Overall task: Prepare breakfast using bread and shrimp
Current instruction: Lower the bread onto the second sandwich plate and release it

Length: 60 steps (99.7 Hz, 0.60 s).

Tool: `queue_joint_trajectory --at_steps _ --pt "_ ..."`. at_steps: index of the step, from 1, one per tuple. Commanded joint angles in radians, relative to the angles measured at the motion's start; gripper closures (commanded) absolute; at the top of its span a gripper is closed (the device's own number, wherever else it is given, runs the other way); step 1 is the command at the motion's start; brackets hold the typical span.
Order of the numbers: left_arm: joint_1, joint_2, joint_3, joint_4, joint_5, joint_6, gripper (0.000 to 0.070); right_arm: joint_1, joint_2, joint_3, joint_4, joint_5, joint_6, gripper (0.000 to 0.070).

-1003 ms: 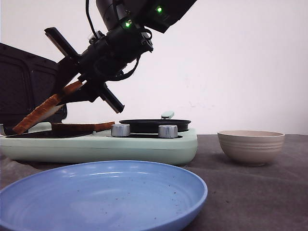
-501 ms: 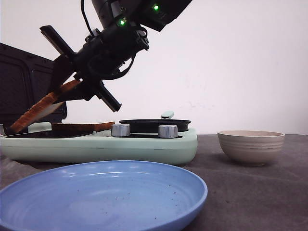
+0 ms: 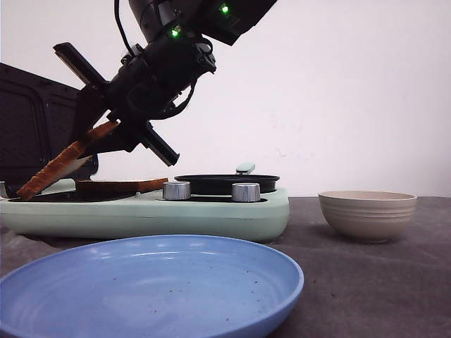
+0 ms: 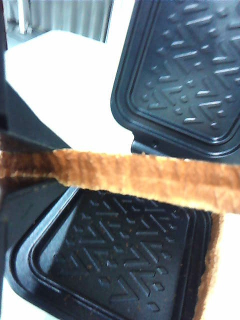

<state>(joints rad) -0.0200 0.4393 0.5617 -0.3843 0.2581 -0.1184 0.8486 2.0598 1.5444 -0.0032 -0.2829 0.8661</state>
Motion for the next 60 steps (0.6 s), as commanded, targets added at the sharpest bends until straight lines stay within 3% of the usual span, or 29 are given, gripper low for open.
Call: queue_joint_trajectory --at_steps 1,11,24,35,60 --pt "0.0 0.002 0.002 0.011 -0.003 0.0 0.0067 0.019 0.026 0.028 0.008 0.011 -0.03 0.0495" --pt "0.0 0.002 0.002 0.011 -0.003 0.0 0.0067 0.022 0.026 0.028 0.008 0.028 -0.039 0.0358" --pt "0.0 0.002 0.002 0.011 -0.003 0.0 0.0067 0.026 0.026 0.028 0.008 0.029 -0.075 0.0318" --pt "0.0 0.002 0.002 0.011 -0.003 0.0 0.0067 0.026 0.026 0.028 -0.014 0.037 -0.089 0.02" --pt "0.0 0.002 0.002 0.011 -0.003 0.0 0.0067 0.021 0.026 0.028 -0.081 0.056 -0.135 0.0191"
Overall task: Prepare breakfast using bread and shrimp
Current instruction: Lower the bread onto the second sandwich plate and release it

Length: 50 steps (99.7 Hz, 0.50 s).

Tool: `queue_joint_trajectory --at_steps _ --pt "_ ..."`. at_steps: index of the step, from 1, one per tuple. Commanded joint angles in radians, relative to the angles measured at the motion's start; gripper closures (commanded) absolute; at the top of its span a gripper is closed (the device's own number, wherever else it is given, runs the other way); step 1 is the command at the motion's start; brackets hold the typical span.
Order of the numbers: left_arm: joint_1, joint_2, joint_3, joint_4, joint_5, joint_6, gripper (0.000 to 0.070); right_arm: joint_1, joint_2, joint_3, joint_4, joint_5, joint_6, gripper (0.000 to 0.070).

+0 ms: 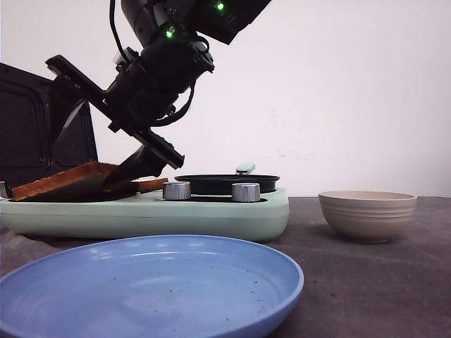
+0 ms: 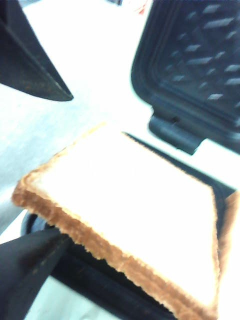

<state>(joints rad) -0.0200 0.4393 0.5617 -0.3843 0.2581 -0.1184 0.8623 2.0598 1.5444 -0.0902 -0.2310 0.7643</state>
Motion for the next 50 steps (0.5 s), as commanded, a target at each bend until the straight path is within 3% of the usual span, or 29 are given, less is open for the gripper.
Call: queue_joint_trajectory --at_steps 1,50 --pt "0.0 0.002 0.002 0.011 -0.003 0.0 0.0067 0.007 0.026 0.028 0.006 0.004 -0.034 0.0191" --pt "0.0 0.002 0.002 0.011 -0.003 0.0 0.0067 0.0 0.025 0.029 -0.039 0.031 -0.063 0.0191"
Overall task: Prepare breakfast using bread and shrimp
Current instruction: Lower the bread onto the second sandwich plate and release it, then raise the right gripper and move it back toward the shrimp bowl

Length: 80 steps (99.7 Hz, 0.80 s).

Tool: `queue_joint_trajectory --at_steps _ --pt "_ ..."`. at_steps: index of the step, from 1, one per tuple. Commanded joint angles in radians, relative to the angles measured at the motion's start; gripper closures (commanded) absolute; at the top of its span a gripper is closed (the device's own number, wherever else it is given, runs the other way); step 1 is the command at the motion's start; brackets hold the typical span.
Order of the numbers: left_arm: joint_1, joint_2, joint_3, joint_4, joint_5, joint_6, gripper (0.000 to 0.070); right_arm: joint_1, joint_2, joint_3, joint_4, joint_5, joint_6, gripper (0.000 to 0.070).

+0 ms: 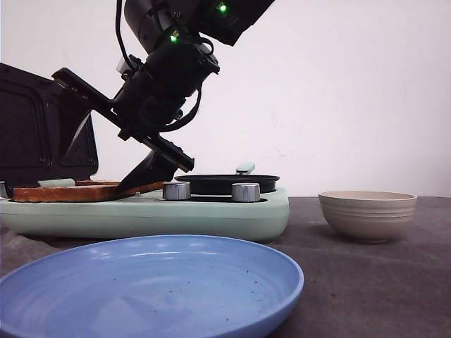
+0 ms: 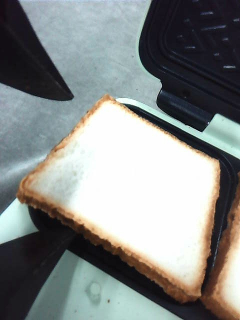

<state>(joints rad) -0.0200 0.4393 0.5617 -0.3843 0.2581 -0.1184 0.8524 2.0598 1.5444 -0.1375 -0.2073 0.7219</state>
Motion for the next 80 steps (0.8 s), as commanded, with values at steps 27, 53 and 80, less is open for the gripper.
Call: queue_joint_trajectory --at_steps 27,53,80 --pt "0.0 0.002 0.002 0.011 -0.003 0.0 0.0067 0.003 0.012 0.029 0.009 0.005 -0.03 0.0191" --pt "-0.001 0.002 0.002 0.011 -0.002 0.0 0.0067 -0.032 -0.101 0.029 -0.065 0.04 -0.14 0.0192" --pt "-0.002 0.002 0.002 0.011 -0.002 0.0 0.0067 -0.089 -0.297 0.029 -0.233 0.212 -0.386 0.0192"
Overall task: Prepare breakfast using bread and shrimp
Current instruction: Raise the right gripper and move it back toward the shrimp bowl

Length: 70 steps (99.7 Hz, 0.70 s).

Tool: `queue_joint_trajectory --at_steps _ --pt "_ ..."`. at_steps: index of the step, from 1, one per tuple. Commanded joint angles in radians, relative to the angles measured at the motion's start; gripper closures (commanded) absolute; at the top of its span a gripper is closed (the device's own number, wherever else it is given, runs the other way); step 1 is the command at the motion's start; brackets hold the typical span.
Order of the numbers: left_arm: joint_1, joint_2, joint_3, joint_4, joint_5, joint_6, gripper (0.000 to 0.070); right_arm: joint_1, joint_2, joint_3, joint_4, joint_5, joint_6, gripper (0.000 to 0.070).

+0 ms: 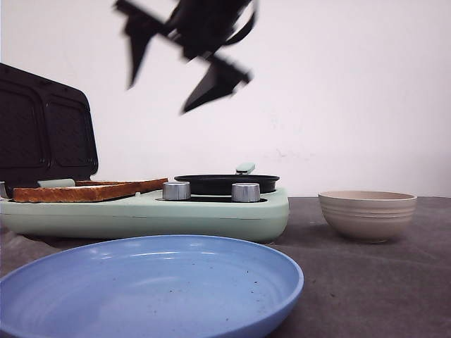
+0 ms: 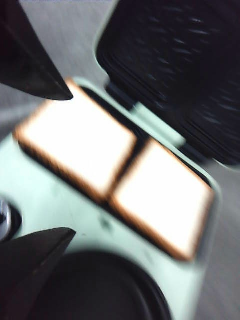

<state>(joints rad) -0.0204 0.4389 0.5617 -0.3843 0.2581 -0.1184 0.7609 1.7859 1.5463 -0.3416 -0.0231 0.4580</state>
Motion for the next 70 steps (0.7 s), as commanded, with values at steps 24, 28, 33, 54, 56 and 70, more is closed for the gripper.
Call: queue_joint_trajectory --at_steps 24,28,33,54,56,70 --pt "-0.01 0.002 0.002 0.007 0.002 0.0 0.0067 -0.038 -0.183 0.026 -0.196 0.112 -0.281 0.0193" --pt "-0.012 0.002 0.002 0.005 0.002 0.0 0.0067 -0.044 -0.204 0.026 -0.219 0.12 -0.303 0.0194" --pt "-0.013 0.002 0.002 0.003 0.002 0.0 0.0067 -0.05 -0.229 0.024 -0.244 0.134 -0.32 0.0194" --pt "-0.013 0.002 0.002 0.002 0.004 0.0 0.0067 -0.084 -0.338 -0.015 -0.267 0.137 -0.335 0.0245" --pt "-0.013 0.002 0.002 0.002 0.004 0.0 0.0067 -0.088 -0.351 -0.028 -0.262 0.137 -0.335 0.0245" --pt "-0.013 0.002 0.002 0.003 0.004 0.001 0.0067 -0.106 -0.469 -0.197 -0.177 0.136 -0.336 0.0245"
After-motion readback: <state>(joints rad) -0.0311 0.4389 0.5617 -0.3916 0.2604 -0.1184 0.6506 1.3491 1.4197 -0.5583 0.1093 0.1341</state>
